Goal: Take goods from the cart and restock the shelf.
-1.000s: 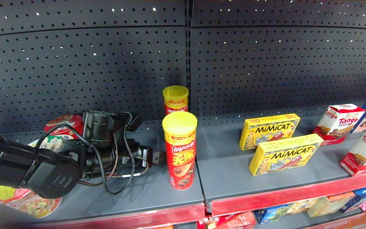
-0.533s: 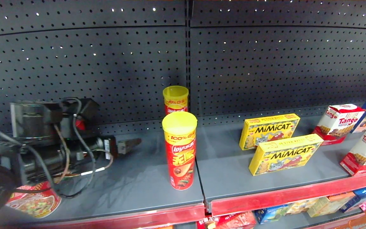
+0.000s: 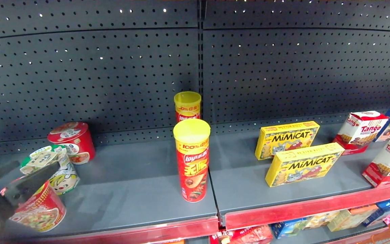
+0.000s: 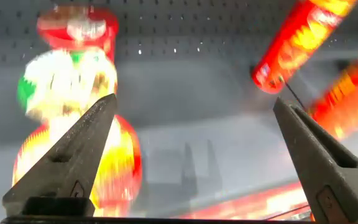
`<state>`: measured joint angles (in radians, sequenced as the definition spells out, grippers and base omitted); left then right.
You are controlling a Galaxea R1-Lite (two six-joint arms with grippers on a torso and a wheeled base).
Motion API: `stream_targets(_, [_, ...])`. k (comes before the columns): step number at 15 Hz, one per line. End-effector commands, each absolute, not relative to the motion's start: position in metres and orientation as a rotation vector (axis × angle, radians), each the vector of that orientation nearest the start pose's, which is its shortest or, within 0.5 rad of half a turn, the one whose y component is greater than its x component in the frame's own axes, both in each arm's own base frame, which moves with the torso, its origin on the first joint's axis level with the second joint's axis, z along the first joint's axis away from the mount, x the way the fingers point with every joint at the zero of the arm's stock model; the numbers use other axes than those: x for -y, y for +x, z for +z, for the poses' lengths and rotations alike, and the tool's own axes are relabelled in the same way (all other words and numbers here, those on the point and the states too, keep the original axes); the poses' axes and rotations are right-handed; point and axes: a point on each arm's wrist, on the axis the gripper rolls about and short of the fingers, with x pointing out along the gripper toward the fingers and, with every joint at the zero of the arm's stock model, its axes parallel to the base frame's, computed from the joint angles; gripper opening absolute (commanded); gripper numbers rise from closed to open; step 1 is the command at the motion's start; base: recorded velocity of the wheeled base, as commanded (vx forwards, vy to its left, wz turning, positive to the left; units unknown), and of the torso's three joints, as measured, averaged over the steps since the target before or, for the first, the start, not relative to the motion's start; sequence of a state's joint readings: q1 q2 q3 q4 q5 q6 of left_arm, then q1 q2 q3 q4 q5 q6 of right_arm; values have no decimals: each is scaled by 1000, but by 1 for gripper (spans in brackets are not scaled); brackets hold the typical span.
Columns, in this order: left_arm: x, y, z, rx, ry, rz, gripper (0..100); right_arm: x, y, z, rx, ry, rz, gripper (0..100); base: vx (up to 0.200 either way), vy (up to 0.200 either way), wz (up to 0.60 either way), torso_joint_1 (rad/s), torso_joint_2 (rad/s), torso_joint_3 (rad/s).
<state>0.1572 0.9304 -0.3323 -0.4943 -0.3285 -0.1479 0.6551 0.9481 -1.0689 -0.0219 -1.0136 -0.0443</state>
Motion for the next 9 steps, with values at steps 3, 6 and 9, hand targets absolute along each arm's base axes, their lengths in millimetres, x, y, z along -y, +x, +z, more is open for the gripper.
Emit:
stream_targets(3, [4,28,142,-17,-153,-224,100,-33,75,353,89,63,-360,100,0,0,0,0,0,0])
stream_targets(6, [9,-2,127,-3,-141,-328,100,-33,74,353,92,67,-360,100,0,0,0,0,0,0])
stream_targets(9, [9,-30,98,-28,-90,-386,100,-32,73,355,97,71,-368,100,0,0,0,0,0,0])
